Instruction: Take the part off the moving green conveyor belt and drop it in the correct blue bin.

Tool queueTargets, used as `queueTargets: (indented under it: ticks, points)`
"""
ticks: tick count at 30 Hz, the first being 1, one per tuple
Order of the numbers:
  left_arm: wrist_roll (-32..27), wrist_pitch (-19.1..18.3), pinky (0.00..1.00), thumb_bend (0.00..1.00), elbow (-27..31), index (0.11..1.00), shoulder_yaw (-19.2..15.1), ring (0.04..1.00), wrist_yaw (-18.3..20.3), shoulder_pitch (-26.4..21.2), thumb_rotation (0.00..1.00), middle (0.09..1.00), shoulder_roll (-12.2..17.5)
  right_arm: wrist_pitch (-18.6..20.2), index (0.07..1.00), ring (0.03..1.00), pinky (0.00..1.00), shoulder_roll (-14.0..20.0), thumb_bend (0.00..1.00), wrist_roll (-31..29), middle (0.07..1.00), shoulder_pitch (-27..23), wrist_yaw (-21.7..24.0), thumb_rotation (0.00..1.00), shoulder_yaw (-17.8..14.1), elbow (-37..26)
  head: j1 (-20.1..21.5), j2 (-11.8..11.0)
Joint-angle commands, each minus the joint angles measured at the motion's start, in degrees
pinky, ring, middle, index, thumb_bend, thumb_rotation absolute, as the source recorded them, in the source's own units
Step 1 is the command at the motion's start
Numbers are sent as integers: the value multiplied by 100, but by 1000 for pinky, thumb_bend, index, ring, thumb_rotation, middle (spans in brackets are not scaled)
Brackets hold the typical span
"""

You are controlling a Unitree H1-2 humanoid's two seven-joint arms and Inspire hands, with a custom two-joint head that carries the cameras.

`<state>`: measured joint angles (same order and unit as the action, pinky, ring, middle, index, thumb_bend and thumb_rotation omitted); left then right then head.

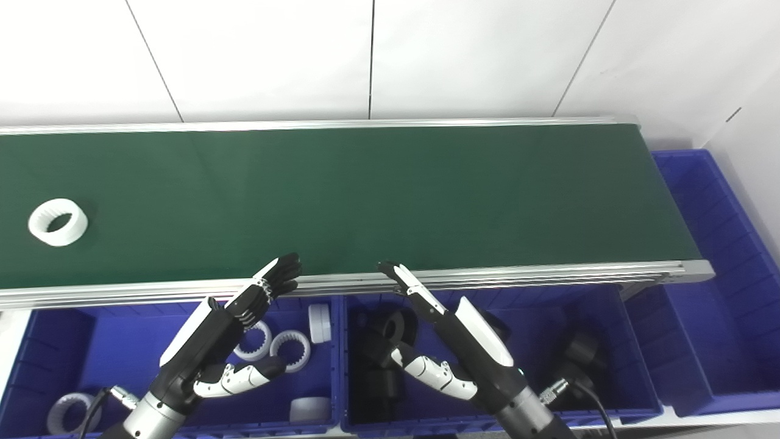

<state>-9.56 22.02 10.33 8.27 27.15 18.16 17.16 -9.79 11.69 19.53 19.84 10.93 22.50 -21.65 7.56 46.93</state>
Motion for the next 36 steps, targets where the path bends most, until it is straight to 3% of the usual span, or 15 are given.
queueTargets:
  ticks: [1,36]
  points:
    - [-17,78,926,425,122,954,5,957,-47,-69,539,969,54,-129,981,978,910,-18,407,-83,1000,-38,23,913,-20,-152,-1,8]
    - [60,108,932,410,207,959,52,958,-73,8,549,969,20,-210,981,978,908,37,400,-53,1000,57,0,920,-32,-188,-72,5]
